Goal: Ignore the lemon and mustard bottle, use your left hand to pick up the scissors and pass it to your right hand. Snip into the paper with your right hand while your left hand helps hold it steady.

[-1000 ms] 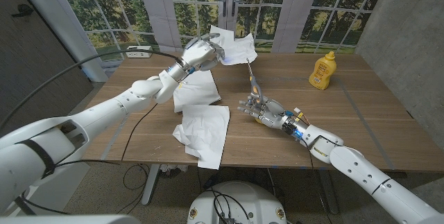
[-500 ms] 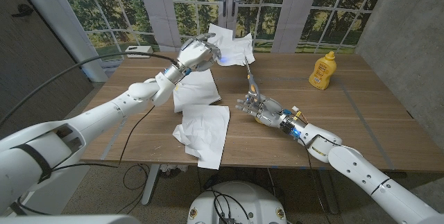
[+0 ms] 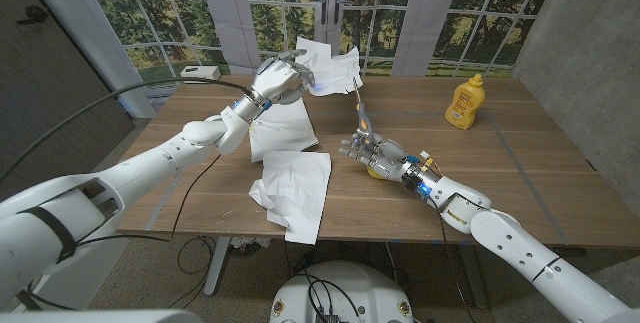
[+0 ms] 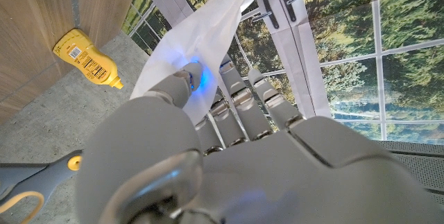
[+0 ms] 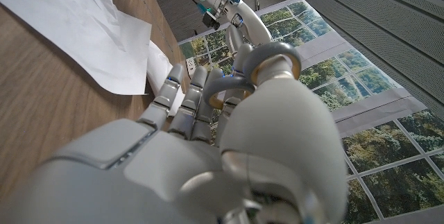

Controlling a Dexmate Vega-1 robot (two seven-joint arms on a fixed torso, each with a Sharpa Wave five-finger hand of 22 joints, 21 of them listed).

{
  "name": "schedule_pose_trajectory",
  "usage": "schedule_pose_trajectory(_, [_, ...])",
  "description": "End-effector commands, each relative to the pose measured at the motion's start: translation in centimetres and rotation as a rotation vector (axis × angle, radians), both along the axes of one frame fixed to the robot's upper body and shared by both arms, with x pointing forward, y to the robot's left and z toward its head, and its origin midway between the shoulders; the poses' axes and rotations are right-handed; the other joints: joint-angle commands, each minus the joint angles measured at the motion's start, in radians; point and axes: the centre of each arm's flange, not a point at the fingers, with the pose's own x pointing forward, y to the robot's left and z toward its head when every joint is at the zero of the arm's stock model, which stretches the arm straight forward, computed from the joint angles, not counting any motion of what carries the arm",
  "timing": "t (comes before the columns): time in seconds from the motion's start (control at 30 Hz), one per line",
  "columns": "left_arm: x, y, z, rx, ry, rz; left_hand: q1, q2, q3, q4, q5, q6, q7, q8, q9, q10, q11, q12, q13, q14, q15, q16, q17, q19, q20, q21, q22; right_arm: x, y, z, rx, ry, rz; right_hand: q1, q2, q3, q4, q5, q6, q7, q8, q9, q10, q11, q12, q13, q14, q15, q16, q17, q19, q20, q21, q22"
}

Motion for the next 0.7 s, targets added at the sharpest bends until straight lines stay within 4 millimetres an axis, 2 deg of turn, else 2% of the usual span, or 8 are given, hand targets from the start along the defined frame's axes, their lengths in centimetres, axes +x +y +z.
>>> schedule_pose_trajectory(0.03, [0.6, 0.8, 0.2, 0.018, -0.007, 0.002, 0.002, 0.011, 0.011, -0.002, -0.006, 0.009, 0.0, 0.009, 0.009, 0.011, -0.004, 0.023, 0.004, -0.004, -0.095, 0.002, 0.0, -0.005, -0.13, 0.0, 0.004, 0.8, -0.2, 0.4, 0.001, -0.014, -0.019, 0.028, 0.019, 0.005, -0.001, -0.004, 0.013, 0.001, -0.004, 0.003, 0.101, -0.09, 0.011, -0.002, 0.008, -0.054, 0.01, 0.004, -0.001, 0.003, 0.007, 0.003])
schedule_pose_trajectory(0.17, [0.9, 1.5, 0.7, -0.007, -0.012, 0.014, 0.001, 0.011, 0.013, -0.002, -0.008, 0.004, 0.001, 0.006, 0.006, 0.01, -0.004, 0.022, 0.001, -0.005, -0.095, 0.002, -0.001, -0.007, -0.13, 0.0, 0.004, 1.4, -0.2, 0.9, -0.007, -0.024, -0.02, 0.028, 0.018, 0.005, -0.001, -0.008, 0.016, 0.0, -0.004, 0.004, 0.101, -0.092, 0.013, -0.003, 0.013, -0.056, 0.015, 0.005, -0.001, 0.003, 0.009, 0.003])
schedule_pose_trajectory(0.27, [0.8, 1.7, 0.9, -0.017, -0.026, 0.011, 0.001, 0.011, 0.015, -0.001, -0.01, 0.01, 0.0, 0.013, 0.013, 0.011, -0.004, 0.023, 0.0, -0.004, -0.095, 0.002, -0.001, -0.007, -0.13, 0.0, 0.004, 1.8, 0.1, 1.2, -0.006, -0.037, -0.016, 0.028, 0.017, 0.005, -0.001, -0.01, 0.016, 0.0, -0.005, 0.005, 0.1, -0.09, 0.015, -0.001, 0.015, -0.058, 0.017, 0.006, -0.002, 0.003, 0.01, 0.003])
schedule_pose_trajectory(0.53, [0.8, 1.9, 1.0, 0.006, -0.035, 0.006, -0.001, 0.011, 0.018, -0.002, -0.015, 0.004, 0.001, 0.003, 0.002, 0.011, -0.004, 0.025, -0.001, -0.005, -0.095, 0.002, -0.001, -0.007, -0.131, 0.001, 0.004, 2.7, 0.5, 1.6, 0.0, -0.05, -0.026, 0.028, 0.016, 0.007, -0.001, -0.018, 0.017, -0.002, -0.009, 0.007, 0.098, -0.091, 0.018, -0.004, 0.027, -0.065, 0.028, 0.01, -0.004, 0.005, 0.016, 0.003])
schedule_pose_trajectory(0.7, [1.0, 1.7, 1.1, 0.018, -0.038, -0.007, -0.002, 0.011, 0.018, -0.002, -0.017, 0.009, 0.001, 0.001, -0.002, 0.011, -0.004, 0.025, -0.002, -0.005, -0.095, 0.002, -0.001, -0.007, -0.131, 0.001, 0.004, 2.8, 0.5, 1.9, 0.004, -0.054, -0.041, 0.025, 0.014, 0.006, 0.0, -0.024, 0.015, -0.001, -0.013, 0.009, 0.094, -0.093, 0.018, -0.008, -0.009, -0.051, 0.014, 0.009, -0.019, 0.004, 0.016, 0.002])
